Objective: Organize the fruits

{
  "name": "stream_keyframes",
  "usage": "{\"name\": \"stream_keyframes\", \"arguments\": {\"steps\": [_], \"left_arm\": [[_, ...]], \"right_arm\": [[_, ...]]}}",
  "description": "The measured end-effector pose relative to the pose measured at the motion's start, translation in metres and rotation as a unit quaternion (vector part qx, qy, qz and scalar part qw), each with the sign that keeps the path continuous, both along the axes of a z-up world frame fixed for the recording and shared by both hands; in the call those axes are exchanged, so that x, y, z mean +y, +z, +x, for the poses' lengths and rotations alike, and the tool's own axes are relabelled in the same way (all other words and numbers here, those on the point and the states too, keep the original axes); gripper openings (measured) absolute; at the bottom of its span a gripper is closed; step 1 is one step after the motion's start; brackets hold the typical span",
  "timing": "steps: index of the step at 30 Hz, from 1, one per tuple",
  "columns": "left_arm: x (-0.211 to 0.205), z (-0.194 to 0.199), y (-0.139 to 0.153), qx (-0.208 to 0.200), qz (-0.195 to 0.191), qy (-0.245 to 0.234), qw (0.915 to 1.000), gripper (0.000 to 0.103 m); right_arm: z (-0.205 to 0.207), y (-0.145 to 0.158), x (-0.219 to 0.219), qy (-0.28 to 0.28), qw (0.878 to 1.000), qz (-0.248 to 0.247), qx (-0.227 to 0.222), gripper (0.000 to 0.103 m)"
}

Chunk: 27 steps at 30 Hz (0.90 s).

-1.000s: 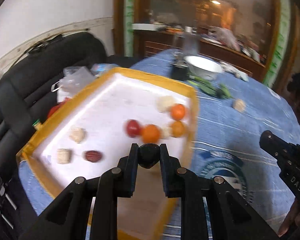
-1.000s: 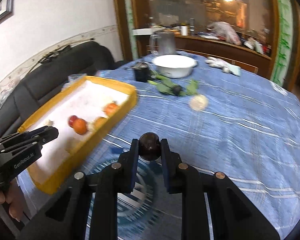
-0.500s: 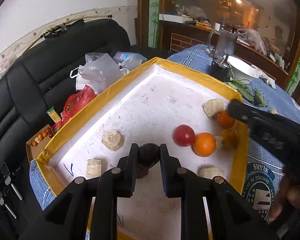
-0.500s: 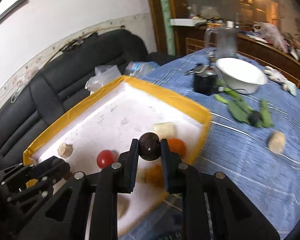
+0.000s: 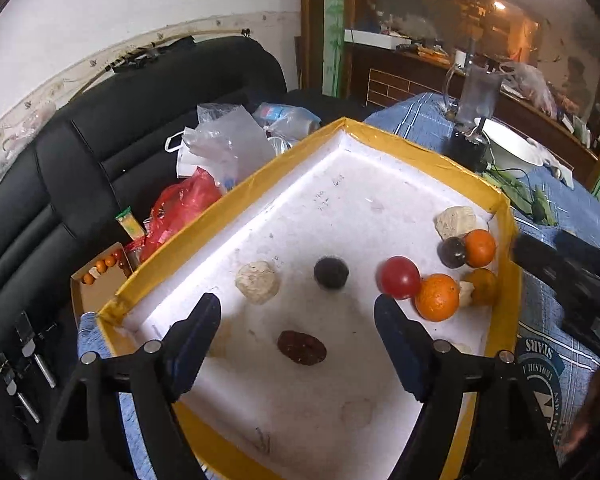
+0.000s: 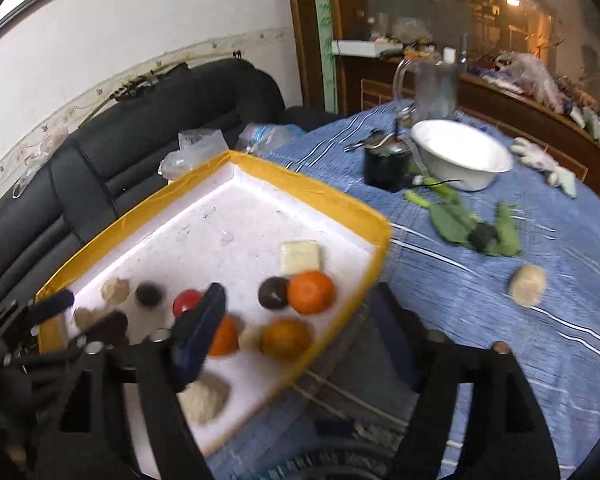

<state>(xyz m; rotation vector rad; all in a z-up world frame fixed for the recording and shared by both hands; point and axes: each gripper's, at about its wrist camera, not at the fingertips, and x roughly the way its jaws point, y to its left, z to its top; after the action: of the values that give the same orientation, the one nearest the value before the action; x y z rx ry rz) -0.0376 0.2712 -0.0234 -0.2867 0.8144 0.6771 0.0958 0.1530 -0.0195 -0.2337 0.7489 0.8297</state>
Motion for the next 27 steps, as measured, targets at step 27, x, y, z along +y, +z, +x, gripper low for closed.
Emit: {"name": "stream_keyframes", "arguments": {"steps": [27], "left_arm": [[-0.054,-0.035,0.030,-0.018,0.060,0.003,0.9980,0.103]], "right_arm": [[-0.118,0.021,-0.119,0.061,0.997,0.004,-0.051,0.103]]}}
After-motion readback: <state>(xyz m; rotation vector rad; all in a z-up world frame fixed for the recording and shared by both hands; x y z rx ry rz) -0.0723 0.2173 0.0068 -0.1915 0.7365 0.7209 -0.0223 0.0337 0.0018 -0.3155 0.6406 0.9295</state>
